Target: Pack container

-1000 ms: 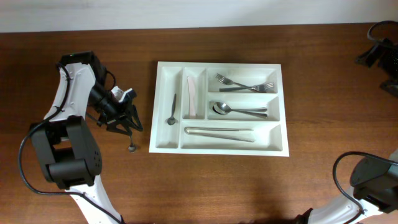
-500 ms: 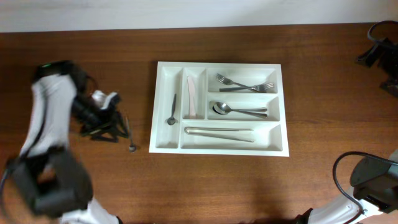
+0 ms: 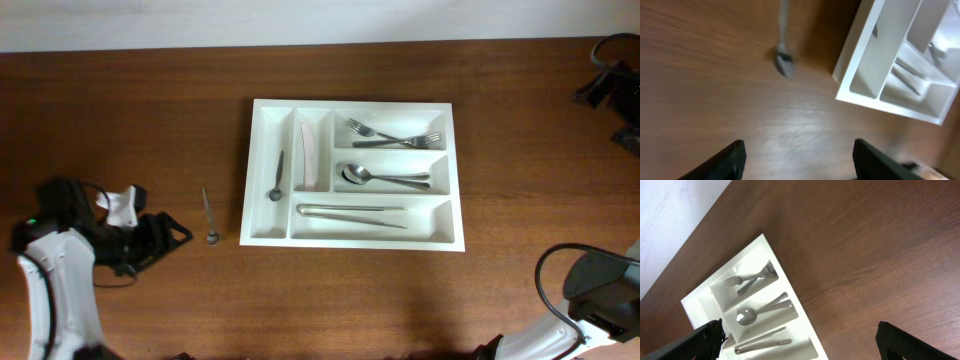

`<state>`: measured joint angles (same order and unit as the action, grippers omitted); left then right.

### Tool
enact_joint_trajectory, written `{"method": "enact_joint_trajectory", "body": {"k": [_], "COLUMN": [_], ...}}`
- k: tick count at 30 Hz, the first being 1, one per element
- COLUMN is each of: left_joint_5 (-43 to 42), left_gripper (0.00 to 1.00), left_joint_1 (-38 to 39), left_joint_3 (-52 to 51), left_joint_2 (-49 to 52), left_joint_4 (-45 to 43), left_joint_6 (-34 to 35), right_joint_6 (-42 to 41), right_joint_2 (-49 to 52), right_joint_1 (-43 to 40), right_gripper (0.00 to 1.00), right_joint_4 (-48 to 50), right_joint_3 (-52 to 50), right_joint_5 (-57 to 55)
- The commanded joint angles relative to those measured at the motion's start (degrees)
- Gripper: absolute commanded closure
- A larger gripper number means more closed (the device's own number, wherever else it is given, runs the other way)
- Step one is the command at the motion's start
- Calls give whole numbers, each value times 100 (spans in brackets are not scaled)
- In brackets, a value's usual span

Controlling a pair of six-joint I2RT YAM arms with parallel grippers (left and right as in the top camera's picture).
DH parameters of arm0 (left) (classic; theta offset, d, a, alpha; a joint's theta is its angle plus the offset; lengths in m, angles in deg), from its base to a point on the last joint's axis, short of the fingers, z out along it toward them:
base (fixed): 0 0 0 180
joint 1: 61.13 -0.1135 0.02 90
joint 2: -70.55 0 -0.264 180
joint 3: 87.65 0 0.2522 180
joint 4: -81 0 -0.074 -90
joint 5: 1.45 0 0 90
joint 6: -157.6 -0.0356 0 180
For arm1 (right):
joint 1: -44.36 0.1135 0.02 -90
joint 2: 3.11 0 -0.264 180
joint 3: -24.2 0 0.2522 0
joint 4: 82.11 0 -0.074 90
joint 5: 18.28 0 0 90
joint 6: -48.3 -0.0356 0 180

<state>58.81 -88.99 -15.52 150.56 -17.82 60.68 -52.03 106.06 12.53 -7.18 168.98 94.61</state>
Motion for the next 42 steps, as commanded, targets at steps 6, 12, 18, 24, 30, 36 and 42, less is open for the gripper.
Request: {"method": "enact_joint_trajectory", "body": {"k": [6,12,18,24,30,36,42], "left_joint_5": [-1558,-2006,-2258,-2092,-1888,-1661,-1401], "left_gripper": [30,34,38,38,38,37,37], "left_joint_1": [-44,-44,-44,-44,-44,-44,-44], "left_joint_3": [-542,-542,-542,-542,-546,-546,-546], "left_joint_2": [1091,1797,2264,2505,2553,2553,2553], "left_joint_4": [-649,-1154,-1300,-1410,-1467,-1545,-1600], "left_joint_6": [-127,-153,-153,-153,173,560,905], "right_joint_6": [-7,-7,-7,-7,-7,-7,-7], "right_joint_2": [22,22,22,22,22,22,22], "right_joint_1": [-7,-7,-7,-7,-7,-7,-7], "right_gripper": [1,1,1,1,1,1,1], "right_joint_4": [0,0,0,0,0,0,0], "right_joint_3": [-31,-31,-31,-31,-31,-31,-31], "right_joint_5": [68,68,66,68,68,66,68]}}
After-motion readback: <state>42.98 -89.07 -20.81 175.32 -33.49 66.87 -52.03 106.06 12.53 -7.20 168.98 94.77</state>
